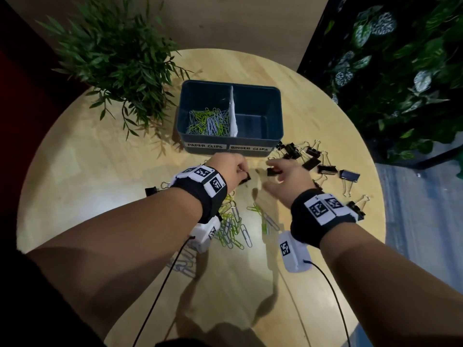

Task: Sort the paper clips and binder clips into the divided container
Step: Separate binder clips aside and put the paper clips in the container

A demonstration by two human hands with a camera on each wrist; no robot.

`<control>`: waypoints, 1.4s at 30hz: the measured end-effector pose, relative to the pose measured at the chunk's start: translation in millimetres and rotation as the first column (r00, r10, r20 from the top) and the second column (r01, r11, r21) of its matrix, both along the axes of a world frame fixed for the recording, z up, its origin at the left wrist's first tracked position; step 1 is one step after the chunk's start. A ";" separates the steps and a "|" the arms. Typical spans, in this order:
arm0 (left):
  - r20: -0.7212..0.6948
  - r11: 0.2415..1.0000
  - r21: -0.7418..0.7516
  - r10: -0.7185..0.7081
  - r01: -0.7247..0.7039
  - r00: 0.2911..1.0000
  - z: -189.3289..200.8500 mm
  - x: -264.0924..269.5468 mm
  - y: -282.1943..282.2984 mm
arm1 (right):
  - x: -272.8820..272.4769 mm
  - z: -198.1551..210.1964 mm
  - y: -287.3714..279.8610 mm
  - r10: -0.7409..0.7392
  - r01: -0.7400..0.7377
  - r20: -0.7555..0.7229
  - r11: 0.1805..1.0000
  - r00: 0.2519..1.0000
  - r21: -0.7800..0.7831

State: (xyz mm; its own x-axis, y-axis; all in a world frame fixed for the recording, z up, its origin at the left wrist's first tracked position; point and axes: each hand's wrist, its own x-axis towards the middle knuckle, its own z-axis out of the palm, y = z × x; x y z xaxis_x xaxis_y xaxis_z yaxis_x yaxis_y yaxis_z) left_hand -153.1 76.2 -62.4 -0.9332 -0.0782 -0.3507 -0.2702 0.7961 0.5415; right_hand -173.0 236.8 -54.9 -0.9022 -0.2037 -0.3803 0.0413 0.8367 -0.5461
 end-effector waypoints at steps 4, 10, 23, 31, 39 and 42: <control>0.065 0.925 0.358 0.113 -0.129 0.991 7.2 7.5 8.3 | 9.9 -11.1 -12.3 0.029 -0.025 0.051 0.997 0.998 -0.076; -0.006 0.993 -0.024 0.119 -0.119 0.993 11.7 12.5 -41.7 | -6.9 -8.4 8.5 -0.113 0.100 0.112 0.988 0.987 0.117; 0.189 0.850 -0.361 -0.337 0.385 0.922 -8.9 -0.7 -71.8 | 20.3 -3.3 -70.2 0.470 -0.464 0.000 0.871 0.883 0.161; 0.021 0.927 -0.338 -0.166 0.163 0.986 -2.7 14.5 -86.2 | 21.6 -12.9 -101.9 0.591 -0.567 0.029 0.758 0.806 0.323; -0.060 0.911 -0.050 0.407 -0.410 0.911 1.6 25.5 -130.5 | 6.8 -3.4 -82.8 0.360 -0.323 -0.099 0.907 0.928 0.271; -0.086 0.850 -0.085 0.514 -0.520 0.854 -6.1 31.8 -154.3 | -9.6 -1.7 -60.4 0.262 -0.209 -0.122 0.919 0.957 0.336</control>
State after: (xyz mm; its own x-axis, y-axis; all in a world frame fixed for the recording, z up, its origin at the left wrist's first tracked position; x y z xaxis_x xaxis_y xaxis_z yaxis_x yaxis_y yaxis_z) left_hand -121.2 -78.1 -68.5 -0.7660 -0.5872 -0.2616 -0.6291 0.6011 0.4930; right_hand -182.5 176.5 -56.6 -0.8972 -0.3110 -0.3136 -0.2443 0.9410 -0.2343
